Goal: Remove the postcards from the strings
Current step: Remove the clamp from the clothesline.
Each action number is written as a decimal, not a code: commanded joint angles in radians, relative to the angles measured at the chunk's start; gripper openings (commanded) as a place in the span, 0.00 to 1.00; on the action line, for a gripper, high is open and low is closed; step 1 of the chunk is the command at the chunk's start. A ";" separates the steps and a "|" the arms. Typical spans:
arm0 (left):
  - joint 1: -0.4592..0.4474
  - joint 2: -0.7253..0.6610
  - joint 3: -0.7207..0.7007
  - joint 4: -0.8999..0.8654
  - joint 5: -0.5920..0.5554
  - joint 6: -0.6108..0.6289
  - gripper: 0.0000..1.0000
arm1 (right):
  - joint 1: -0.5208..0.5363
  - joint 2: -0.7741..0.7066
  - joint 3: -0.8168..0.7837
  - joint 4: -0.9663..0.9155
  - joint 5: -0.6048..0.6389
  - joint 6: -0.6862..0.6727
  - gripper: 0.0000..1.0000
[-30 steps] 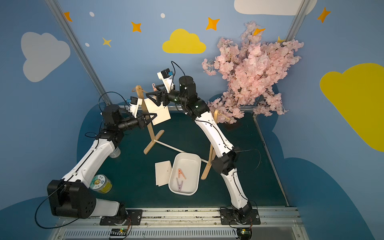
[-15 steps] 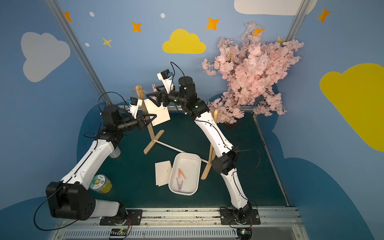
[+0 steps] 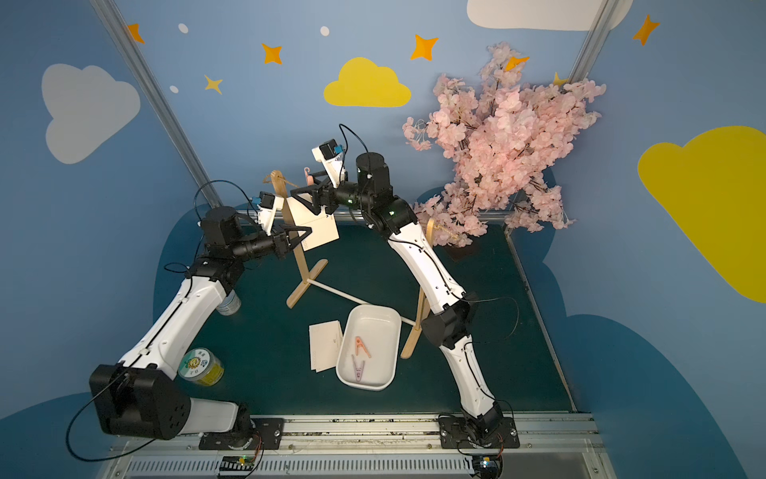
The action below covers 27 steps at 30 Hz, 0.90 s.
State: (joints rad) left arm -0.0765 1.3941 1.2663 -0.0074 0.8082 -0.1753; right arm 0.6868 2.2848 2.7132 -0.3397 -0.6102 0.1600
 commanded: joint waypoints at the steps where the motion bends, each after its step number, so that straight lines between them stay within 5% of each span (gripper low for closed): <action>1: 0.004 0.013 0.036 -0.021 0.009 0.026 0.03 | -0.003 0.028 0.024 0.023 -0.052 0.009 0.84; 20: 0.006 0.063 0.109 -0.114 0.039 0.063 0.03 | -0.003 0.033 0.023 0.005 -0.089 -0.004 0.83; 27: 0.006 0.079 0.135 -0.164 0.055 0.084 0.03 | -0.006 0.031 0.023 0.010 -0.113 0.004 0.76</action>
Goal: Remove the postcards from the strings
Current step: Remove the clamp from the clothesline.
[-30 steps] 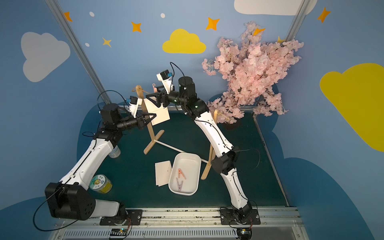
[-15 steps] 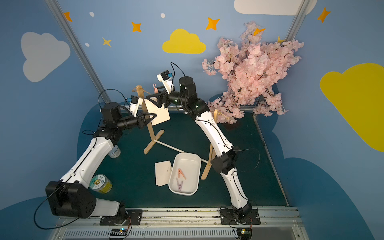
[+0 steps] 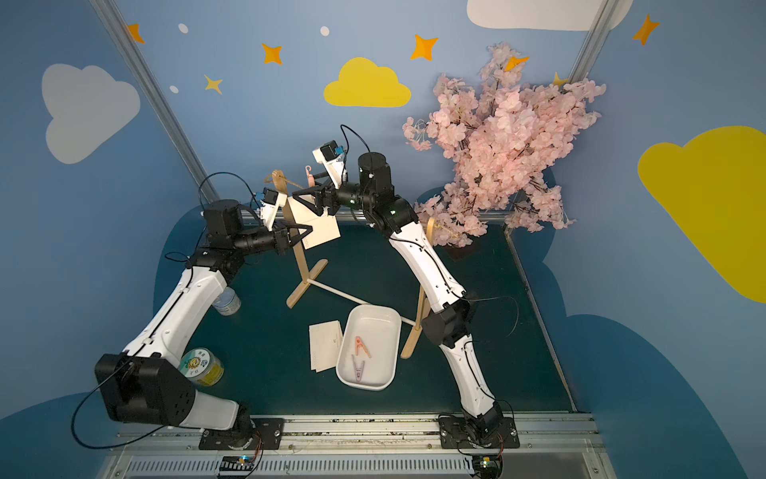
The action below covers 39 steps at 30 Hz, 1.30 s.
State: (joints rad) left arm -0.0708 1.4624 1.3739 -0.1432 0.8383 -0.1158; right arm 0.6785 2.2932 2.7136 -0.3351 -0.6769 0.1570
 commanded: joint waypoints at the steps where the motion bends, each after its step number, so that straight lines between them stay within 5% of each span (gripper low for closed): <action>1: 0.000 0.010 0.030 -0.033 0.025 0.028 0.03 | 0.003 0.023 0.023 0.005 -0.048 0.009 0.74; 39: 0.009 0.018 0.051 -0.090 0.066 0.045 0.03 | -0.016 0.022 0.023 -0.007 -0.083 0.024 0.33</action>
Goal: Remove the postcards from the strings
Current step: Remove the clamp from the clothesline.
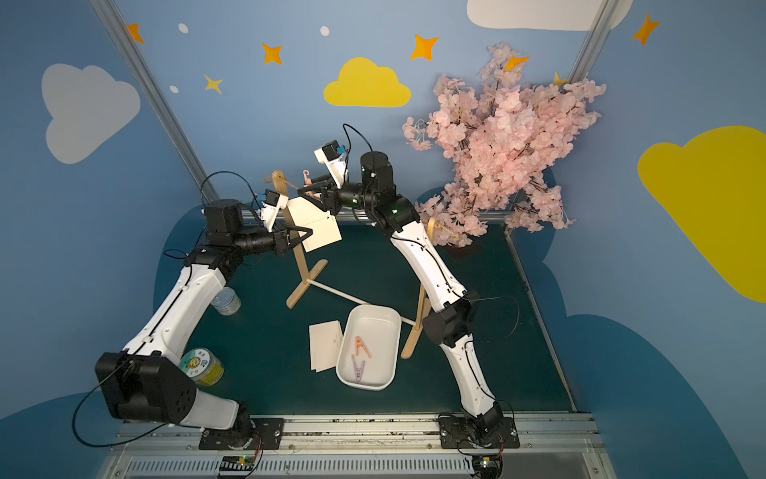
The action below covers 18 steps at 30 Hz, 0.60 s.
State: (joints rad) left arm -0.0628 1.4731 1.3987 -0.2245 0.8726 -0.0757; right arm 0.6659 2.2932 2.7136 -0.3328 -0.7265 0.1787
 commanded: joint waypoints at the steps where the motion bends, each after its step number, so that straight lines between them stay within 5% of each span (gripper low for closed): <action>1: 0.000 0.006 0.026 -0.004 0.035 0.001 0.03 | -0.003 0.023 0.024 -0.010 -0.030 0.004 0.28; 5: 0.000 -0.004 0.022 0.011 0.040 -0.008 0.03 | -0.004 0.025 0.023 0.001 -0.026 0.014 0.00; 18: 0.001 -0.026 -0.023 0.059 0.040 -0.044 0.03 | 0.005 0.005 0.022 -0.011 0.058 -0.015 0.00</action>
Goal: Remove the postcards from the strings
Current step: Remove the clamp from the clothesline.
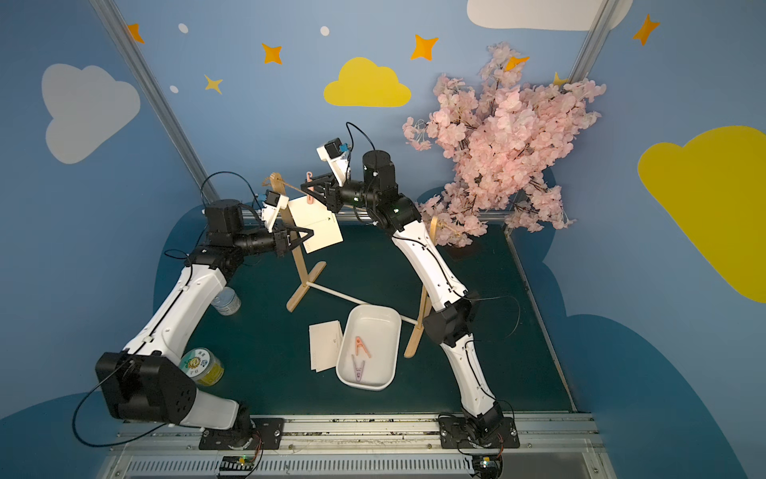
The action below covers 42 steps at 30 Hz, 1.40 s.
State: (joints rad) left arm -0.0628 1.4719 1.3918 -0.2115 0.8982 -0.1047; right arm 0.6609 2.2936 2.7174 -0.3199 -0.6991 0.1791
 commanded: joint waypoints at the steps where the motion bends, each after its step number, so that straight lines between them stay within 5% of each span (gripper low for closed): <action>1: 0.001 -0.027 -0.025 0.055 0.013 -0.021 0.03 | 0.011 0.001 0.019 -0.024 0.044 -0.017 0.00; 23: 0.001 -0.125 -0.152 0.103 -0.038 -0.084 0.03 | 0.011 -0.126 -0.029 0.013 0.147 -0.052 0.00; 36: 0.000 -0.255 -0.282 0.121 -0.110 -0.156 0.03 | 0.007 -0.292 -0.203 0.060 0.143 -0.079 0.00; 42: 0.001 -0.346 -0.351 0.107 -0.131 -0.208 0.03 | 0.014 -0.462 -0.436 0.105 0.125 -0.100 0.00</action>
State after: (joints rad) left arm -0.0631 1.1660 1.0561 -0.1108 0.7803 -0.2771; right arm 0.6704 1.9133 2.3432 -0.2588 -0.5598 0.1005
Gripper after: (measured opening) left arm 0.047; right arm 0.182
